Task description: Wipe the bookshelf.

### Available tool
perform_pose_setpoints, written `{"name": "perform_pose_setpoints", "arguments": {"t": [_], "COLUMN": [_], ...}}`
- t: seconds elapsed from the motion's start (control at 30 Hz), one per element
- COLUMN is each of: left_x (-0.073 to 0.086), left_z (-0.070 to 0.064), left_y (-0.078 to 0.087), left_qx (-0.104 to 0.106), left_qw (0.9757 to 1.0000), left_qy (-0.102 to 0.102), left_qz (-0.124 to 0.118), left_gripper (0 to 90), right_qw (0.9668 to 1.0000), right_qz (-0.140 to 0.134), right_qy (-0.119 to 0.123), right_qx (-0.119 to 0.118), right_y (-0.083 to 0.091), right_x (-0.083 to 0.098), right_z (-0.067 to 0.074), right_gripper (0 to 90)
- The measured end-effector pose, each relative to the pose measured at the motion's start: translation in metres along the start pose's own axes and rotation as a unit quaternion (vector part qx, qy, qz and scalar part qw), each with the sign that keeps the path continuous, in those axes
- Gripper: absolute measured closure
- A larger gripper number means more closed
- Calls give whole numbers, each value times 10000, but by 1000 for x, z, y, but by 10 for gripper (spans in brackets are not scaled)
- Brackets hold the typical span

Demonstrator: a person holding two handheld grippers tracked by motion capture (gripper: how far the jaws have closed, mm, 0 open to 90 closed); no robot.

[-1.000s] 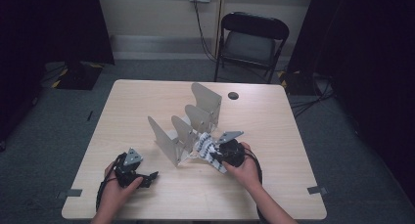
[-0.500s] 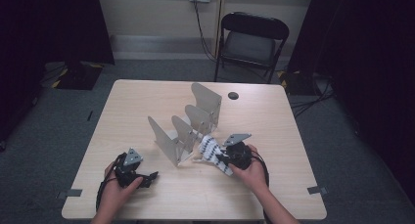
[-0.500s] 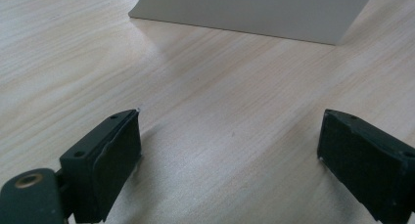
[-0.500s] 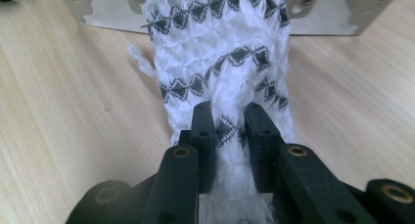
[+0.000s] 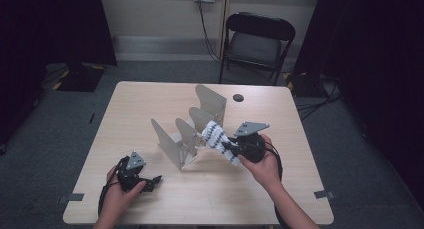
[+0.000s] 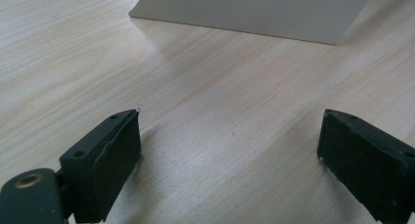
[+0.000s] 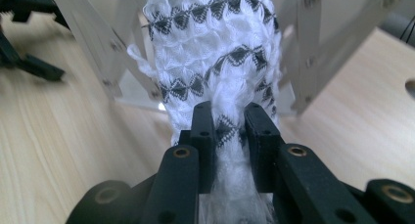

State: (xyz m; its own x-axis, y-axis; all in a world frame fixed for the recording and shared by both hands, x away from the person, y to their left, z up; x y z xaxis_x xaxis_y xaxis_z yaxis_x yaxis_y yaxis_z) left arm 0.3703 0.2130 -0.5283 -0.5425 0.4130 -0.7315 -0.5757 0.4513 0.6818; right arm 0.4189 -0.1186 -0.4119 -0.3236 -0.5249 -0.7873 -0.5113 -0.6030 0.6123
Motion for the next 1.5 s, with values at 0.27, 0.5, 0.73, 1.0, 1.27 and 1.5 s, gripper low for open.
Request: {"name": "perform_pose_setpoints", "arguments": {"t": [0.27, 0.5, 0.73, 1.0, 1.27, 1.5], "left_x": [0, 0, 0, 0, 0, 0], "left_z": [0, 0, 1, 1, 0, 0], "left_y": [0, 0, 0, 0, 0, 0], "left_qx": [-4, -5, -10, -12, -13, -10], "left_qw": [10000, 10000, 10000, 10000, 10000, 10000], "left_qy": [-24, -24, -39, -40, -40, -34], "left_qz": [-2, -3, -1, -3, -3, -4], "left_gripper": [89, 90, 90, 90, 90, 89], "right_qw": [9999, 9994, 9984, 9971, 9959, 9959], "right_qz": [98, 311, 524, 710, 832, 837], "right_qy": [36, -60, -91, -166, -198, -221], "right_qx": [-55, -138, -166, -210, -297, -271], "right_y": [-23, -41, -59, -71, -66, -53], "right_x": [-6, 13, 32, 50, 61, 70], "right_z": [6, 9, 14, 16, 15, 13], "right_gripper": [775, 775, 775, 773, 765, 763]}}
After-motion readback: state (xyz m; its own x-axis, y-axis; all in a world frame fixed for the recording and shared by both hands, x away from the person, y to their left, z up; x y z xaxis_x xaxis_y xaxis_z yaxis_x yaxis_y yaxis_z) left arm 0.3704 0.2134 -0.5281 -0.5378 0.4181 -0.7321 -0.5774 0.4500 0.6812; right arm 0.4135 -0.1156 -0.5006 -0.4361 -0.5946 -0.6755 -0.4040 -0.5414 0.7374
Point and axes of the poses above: each handheld gripper's, and its own axes: y roughly backward along the jaws, x roughly out of its underside, z roughly to its left, the point moved 4 cm from there along -y, roughly forward along the jaws
